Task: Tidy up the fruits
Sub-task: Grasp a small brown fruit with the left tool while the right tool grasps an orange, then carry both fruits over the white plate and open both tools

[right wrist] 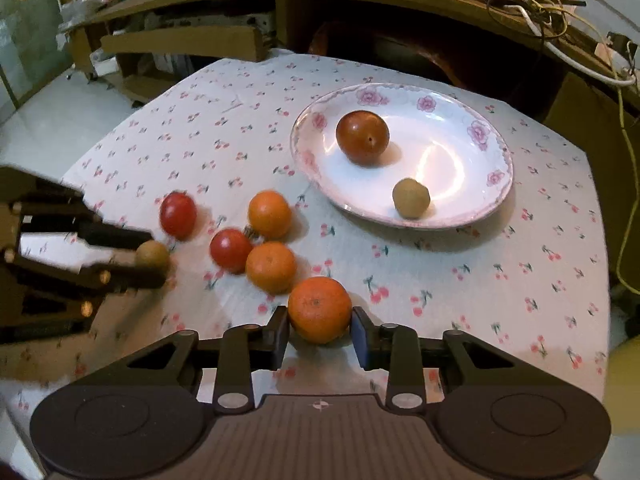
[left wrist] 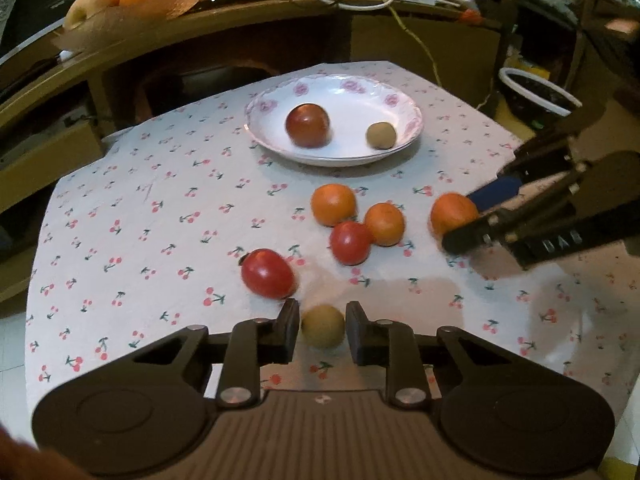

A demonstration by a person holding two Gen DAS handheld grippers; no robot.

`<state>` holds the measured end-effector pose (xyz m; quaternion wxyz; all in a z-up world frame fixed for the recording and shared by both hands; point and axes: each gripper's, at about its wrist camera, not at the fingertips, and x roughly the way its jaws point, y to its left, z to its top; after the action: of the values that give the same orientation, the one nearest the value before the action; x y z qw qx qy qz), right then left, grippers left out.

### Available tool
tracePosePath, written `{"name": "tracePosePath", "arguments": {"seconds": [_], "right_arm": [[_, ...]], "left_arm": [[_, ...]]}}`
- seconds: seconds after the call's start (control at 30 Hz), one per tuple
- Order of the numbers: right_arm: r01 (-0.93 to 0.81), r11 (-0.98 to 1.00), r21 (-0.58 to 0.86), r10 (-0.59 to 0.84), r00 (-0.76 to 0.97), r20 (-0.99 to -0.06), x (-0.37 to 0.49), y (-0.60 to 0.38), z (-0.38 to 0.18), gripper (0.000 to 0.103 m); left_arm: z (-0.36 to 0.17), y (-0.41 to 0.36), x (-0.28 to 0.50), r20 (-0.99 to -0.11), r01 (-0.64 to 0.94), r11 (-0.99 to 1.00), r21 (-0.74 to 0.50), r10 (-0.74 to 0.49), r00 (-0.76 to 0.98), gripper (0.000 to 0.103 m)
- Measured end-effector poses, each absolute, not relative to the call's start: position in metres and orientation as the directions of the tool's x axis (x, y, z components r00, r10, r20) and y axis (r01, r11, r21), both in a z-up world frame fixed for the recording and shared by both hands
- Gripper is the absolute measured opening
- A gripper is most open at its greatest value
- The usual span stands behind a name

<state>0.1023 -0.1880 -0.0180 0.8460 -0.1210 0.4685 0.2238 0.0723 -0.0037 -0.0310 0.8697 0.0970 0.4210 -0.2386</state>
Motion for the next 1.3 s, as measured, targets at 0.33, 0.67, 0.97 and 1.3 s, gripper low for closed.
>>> {"name": "tracePosePath", "arguments": {"seconds": [0.33,0.67,0.97,1.3], "right_arm": [[-0.511,0.859,-0.025,0.248,0.459,-0.853,0.084,-0.187,-0.025,0.035],[-0.511,0.859,-0.034,0.259,0.491,-0.832,0.082,-0.193,-0.02,0.053],[-0.499,0.866,-0.031,0.253,0.492,-0.833,0.087,-0.192,-0.023,0.053],[-0.495,0.867,-0.053,0.219,0.475,-0.852,0.084,-0.184,-0.027,0.035]], "left_arm": [[-0.041,-0.011,0.066,-0.789,0.511,0.859,0.035,-0.29,0.542,0.034],[-0.041,-0.013,0.068,-0.793,0.492,0.869,0.055,-0.262,0.551,0.045],[-0.041,-0.009,0.067,-0.796,0.495,0.868,0.031,-0.278,0.538,0.047],[-0.039,-0.018,0.068,-0.812,0.506,0.863,0.009,-0.289,0.508,0.03]]}}
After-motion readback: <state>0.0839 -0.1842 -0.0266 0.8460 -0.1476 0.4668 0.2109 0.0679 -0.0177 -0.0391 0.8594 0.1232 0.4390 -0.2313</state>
